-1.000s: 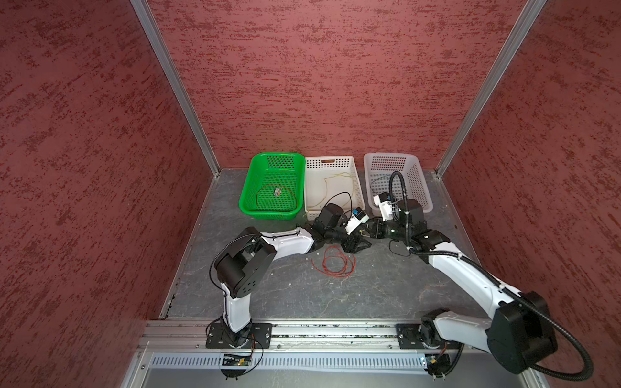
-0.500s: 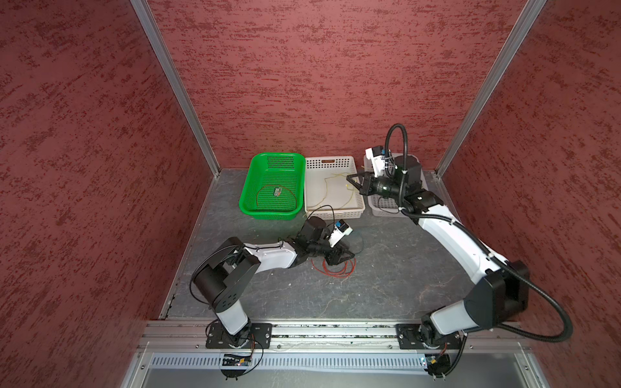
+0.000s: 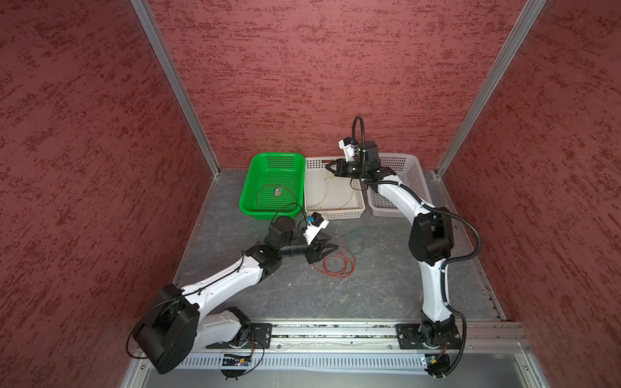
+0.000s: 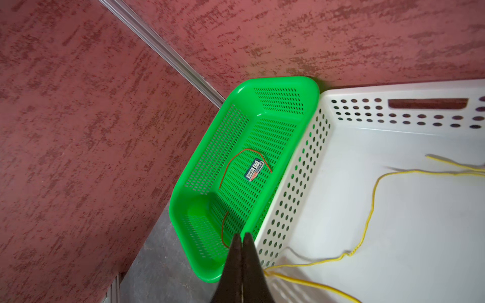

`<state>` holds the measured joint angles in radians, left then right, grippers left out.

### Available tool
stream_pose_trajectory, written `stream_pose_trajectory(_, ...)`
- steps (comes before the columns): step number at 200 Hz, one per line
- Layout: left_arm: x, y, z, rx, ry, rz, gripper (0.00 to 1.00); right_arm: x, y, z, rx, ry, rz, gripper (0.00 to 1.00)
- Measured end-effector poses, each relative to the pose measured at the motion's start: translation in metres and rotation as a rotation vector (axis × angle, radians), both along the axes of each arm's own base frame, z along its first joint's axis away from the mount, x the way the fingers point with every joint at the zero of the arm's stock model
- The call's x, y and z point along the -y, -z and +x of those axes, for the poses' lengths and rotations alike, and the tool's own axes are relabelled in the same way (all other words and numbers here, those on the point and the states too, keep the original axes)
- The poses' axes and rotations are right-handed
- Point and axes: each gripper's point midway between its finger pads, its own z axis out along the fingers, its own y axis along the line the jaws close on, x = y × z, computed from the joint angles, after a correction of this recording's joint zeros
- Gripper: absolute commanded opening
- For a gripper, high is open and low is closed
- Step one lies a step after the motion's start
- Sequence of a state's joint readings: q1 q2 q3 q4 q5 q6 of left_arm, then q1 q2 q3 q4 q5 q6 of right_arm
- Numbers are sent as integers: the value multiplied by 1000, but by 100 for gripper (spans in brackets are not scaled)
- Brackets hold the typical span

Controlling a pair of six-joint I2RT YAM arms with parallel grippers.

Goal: Untangle and sort cables by color
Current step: Place the cable in the container.

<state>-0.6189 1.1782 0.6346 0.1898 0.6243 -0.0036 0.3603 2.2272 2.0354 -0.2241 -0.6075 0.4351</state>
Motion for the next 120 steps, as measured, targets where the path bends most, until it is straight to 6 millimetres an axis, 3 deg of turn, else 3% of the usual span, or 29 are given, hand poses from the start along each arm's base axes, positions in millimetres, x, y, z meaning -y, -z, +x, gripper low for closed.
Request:
stream_pose_trajectory(34, -19, -7, 6, 9, -51, -8, 52, -8, 35, 19, -55, 15, -37, 0)
stream_pose_trajectory(95, -38, -1, 11, -14, -98, -17, 53, 0, 98, 31, -152, 77, -162, 40)
stream_pose_trajectory(120, -38, -1, 10, -18, -97, -19, 53, 3, 108, 29, -176, 84, -191, 48)
